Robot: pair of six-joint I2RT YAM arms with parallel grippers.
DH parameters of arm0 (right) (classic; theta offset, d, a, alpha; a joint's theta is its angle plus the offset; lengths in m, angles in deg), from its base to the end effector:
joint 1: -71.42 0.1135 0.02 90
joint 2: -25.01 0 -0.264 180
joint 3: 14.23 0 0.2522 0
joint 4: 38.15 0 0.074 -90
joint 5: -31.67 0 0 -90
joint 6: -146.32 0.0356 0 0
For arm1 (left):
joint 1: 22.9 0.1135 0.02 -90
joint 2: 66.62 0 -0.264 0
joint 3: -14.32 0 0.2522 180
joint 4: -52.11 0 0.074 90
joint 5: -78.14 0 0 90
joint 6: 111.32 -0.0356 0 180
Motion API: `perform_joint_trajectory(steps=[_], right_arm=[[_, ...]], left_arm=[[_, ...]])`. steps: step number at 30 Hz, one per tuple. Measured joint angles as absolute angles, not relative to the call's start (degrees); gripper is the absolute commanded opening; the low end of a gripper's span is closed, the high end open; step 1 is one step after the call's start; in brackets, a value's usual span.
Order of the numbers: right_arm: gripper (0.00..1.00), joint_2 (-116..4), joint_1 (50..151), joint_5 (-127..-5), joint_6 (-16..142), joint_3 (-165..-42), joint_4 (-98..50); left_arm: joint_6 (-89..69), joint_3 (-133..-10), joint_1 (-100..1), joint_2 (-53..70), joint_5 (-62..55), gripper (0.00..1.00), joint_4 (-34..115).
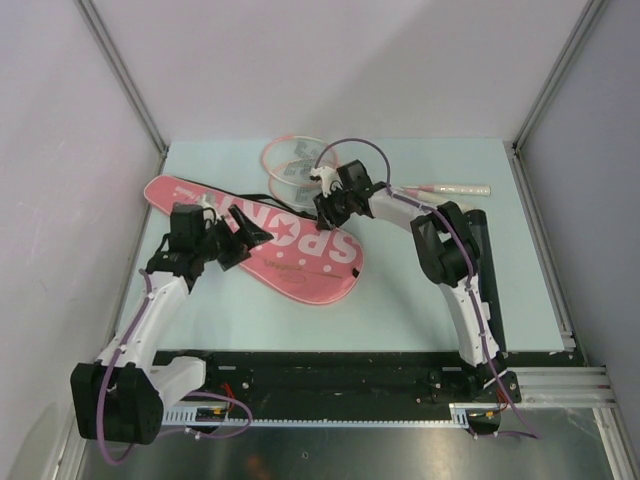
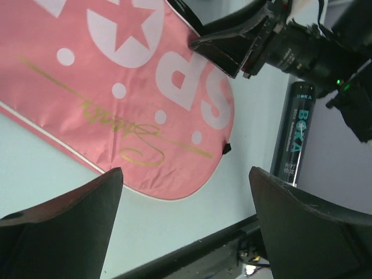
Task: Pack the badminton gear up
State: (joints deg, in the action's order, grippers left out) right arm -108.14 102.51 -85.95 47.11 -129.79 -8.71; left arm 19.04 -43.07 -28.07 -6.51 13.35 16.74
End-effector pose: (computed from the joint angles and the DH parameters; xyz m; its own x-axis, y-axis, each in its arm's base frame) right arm 0.4307 0.2790 0.1527 -0.5020 -0.4683 -0.7271 -0.8191 0.5274 0.2258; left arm 0.2217 -0.0353 0.2649 -0.7372 -0.5216 -0.4296 -0.0813 0.6996 -0.7099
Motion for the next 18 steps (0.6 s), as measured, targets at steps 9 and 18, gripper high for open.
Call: perform_joint_trajectory(steps=[9, 18], right_arm=[[0.00, -99.41, 107.14, -76.73, 49.56, -123.10, -8.34], [0.00, -78.91, 117.74, -60.95, 46.54, -110.56, -14.28]], left_arm=[[26.98, -46.24, -26.85, -3.75, 9.94, 0.98, 13.53], [37.69, -55.40, -26.83, 8.44, 11.08, 1.00, 13.46]])
